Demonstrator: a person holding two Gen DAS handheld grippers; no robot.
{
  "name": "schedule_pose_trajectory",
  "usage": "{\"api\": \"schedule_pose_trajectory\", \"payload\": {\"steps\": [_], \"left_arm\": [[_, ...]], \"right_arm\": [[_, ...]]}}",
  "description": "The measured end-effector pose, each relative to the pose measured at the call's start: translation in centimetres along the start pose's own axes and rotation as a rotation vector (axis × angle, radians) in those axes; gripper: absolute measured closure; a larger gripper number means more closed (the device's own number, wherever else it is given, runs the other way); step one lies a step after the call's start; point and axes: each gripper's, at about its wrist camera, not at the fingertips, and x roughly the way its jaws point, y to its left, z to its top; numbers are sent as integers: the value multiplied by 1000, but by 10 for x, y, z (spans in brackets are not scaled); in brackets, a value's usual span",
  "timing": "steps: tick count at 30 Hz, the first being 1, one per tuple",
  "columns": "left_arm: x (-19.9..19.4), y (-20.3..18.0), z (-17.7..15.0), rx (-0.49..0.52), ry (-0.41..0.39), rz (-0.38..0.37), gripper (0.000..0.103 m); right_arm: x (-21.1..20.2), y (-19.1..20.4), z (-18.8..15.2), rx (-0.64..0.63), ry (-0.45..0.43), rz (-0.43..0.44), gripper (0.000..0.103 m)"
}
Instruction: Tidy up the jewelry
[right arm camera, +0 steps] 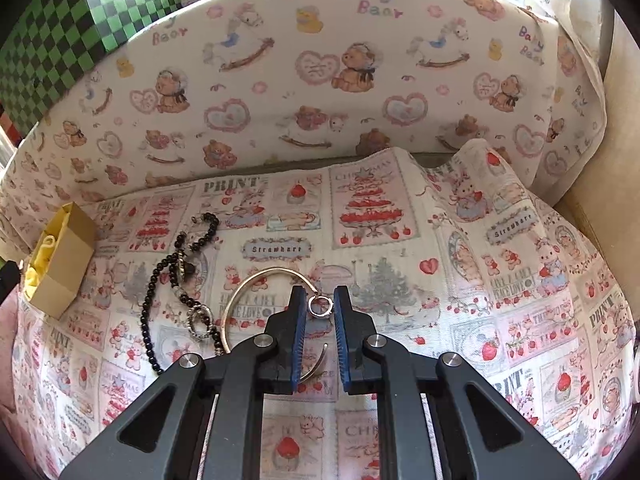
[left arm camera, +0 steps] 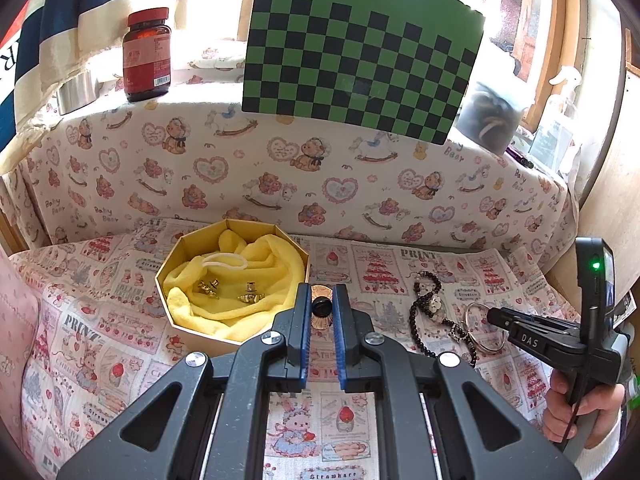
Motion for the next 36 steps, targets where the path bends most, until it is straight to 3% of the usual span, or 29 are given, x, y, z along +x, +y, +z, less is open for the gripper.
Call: {"api": "schedule_pose_trajectory", "payload": {"steps": [8,12,23,36], "left_arm": [[0,0,0,0,0,-1,94],[0,0,0,-2,-1,-2,94],[-1,3,1,-16,-3,-3,94],[-1,2,1,-13,-1,0,94]], "right_arm": [[4,1,0,-16,-7,-4,88],[0,0,-1,-1,-11,18,99],[-13,-6,1,9,-18,80,95],[2,4,0,-46,-4,12,90]]}}
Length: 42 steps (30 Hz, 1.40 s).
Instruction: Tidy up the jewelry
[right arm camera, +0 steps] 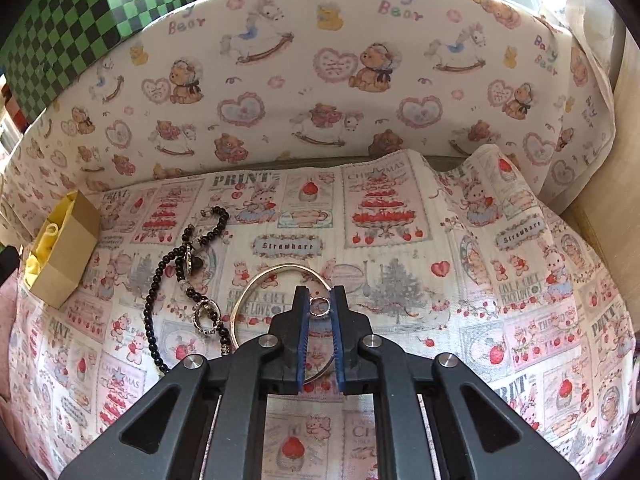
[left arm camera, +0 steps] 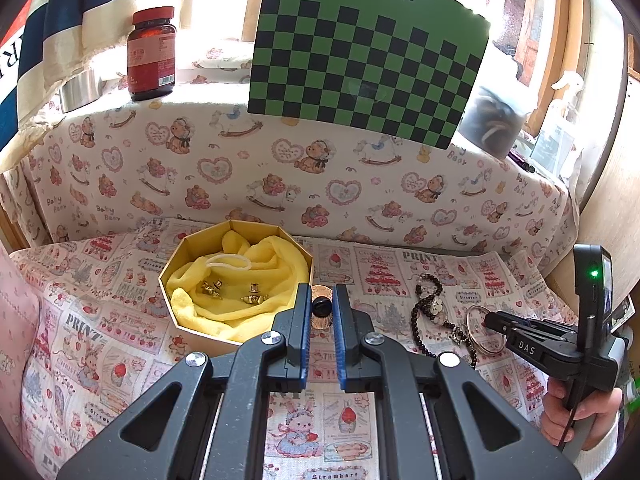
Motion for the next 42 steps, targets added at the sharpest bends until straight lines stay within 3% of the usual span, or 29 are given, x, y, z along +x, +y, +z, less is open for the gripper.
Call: {"api": "schedule_pose_trajectory", "payload": {"steps": [3,19,22,33,38,42], "left_arm": [[0,0,0,1,0,0,94],[-1,1,1,-4,0,0,94],[-1,1,1,-7,-1,1,94],[-3,4,3,-16,-12,6,94],[-7,16,8,-49,-41,-19,94],[-9,39,16,-108,-80,-72,94]], "right_arm": [[2,5,0,-14,-4,10,78],[6,3,1,-16,-11,-28,78],[6,7,0,-37,-13,-57,89],[0,4,-1,-22,-27,-28,89],[-25,0,0,0,-86,32,90],[-58,19,3,-28,-166,160,90]]}}
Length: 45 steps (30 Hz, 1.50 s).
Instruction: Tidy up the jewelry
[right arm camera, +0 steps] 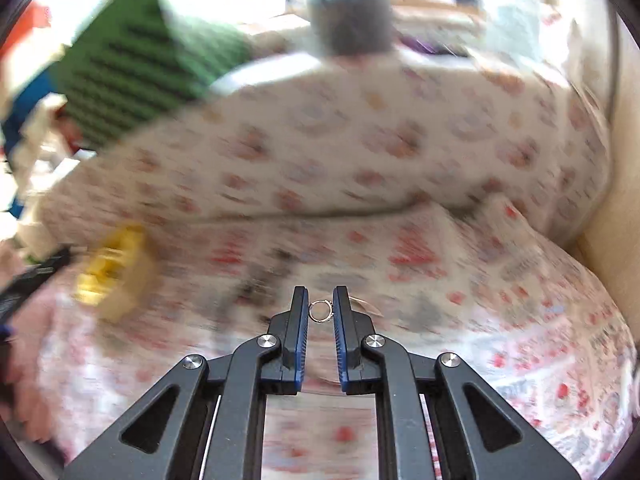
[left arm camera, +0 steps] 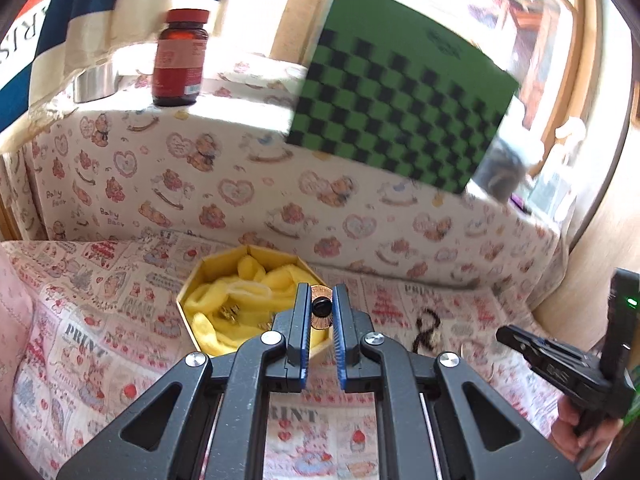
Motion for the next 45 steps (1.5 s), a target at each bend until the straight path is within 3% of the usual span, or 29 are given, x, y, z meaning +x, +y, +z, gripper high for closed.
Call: {"api": "schedule_pose_trajectory", "payload": {"steps": [4,7,12,17,21,24,27,32,34,38,40,42,45], "left_arm": [[4,32,8,-73,-60,-44,94],[17,51,12,-120,-33,-53,94],[27,70,15,-175,47,-45,94],[-1,68,24,-161,1,-104,89],[-20,64,28,-133,-45,-82,86],[-33,63,28,-132,-81,-69,86],[-44,60,29,-121,-113,-66,86],[-55,53,30,-100,-142,-54,80],[-59,47,28,-73,-154,-39,77],[-67,26,23,6,-196,11,59],[-71,14,20,49,-216,35,51],[-74,5,17,79,-239,55,33],[-75,-4,13,88,-254,68,20]], "right_arm": [[-10,56,10,-73,-11,182,90],[-1,92,20,-82,6,262,90],[45,129,37,-39,56,310,89],[72,152,30,-56,82,332,89],[82,157,28,-59,97,377,89],[75,159,29,-98,37,337,85],[63,153,33,-107,12,342,63],[27,130,32,-119,-52,273,61],[10,119,29,-138,-101,226,53],[-24,96,21,-151,-193,116,46],[-35,82,17,-140,-208,69,31],[-42,69,11,-141,-237,50,29],[-41,47,4,-113,-246,59,21]]}}
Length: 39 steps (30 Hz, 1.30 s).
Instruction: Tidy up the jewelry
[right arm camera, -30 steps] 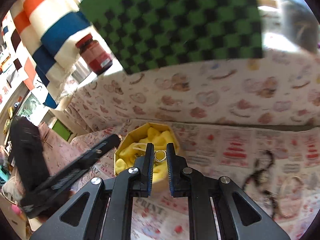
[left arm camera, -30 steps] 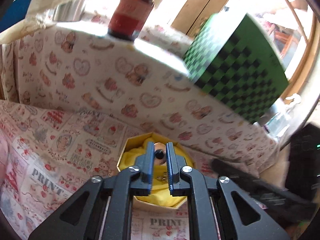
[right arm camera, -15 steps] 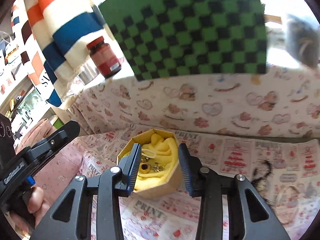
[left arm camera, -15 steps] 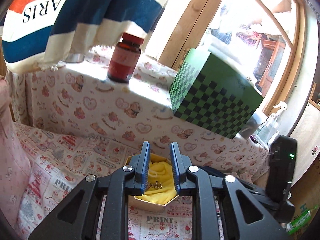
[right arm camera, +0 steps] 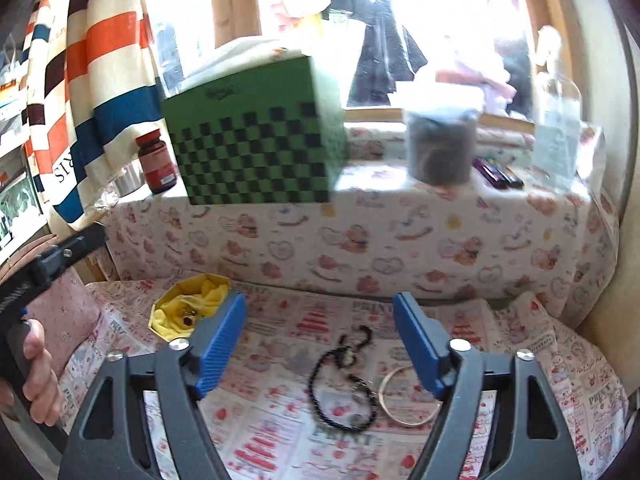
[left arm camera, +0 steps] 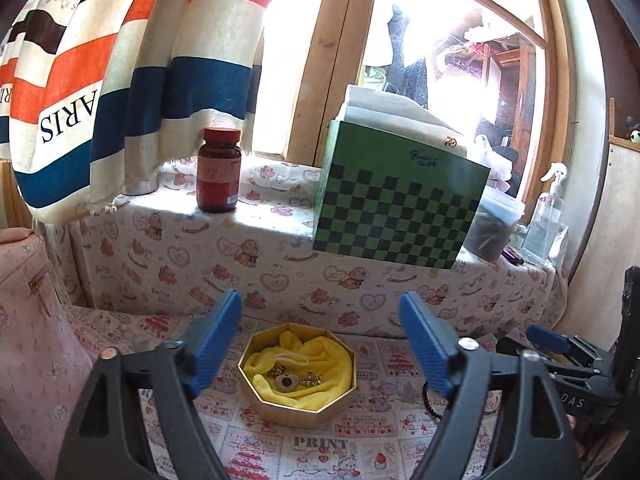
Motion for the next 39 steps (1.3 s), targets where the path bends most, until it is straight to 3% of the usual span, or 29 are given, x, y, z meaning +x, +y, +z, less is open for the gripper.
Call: {"api": "schedule_pose_trajectory", "payload": {"steps": [9,15,19,22,34,39], "left_arm": [[17,-21,-16,51,45,36,17],[28,-22,-24,50,74,68,17],[30,-18,-25,33,81,68,17],[30,-17,-24,29,83,65,17],[33,-21,-26,44,101,69,17],[34,-19,-27,39,107,67,17]], "right_arm": [[34,-35,-19,83,158,-97,21],[52,-25,-30,-26,272,-111,22],[64,-8,-41,-132,336,-113,50],[75,-2,-49,-165,364,-146,63],[94,3,-59,-198,407,-183,67],[98,1,-61,-187,417,-171,81]]}}
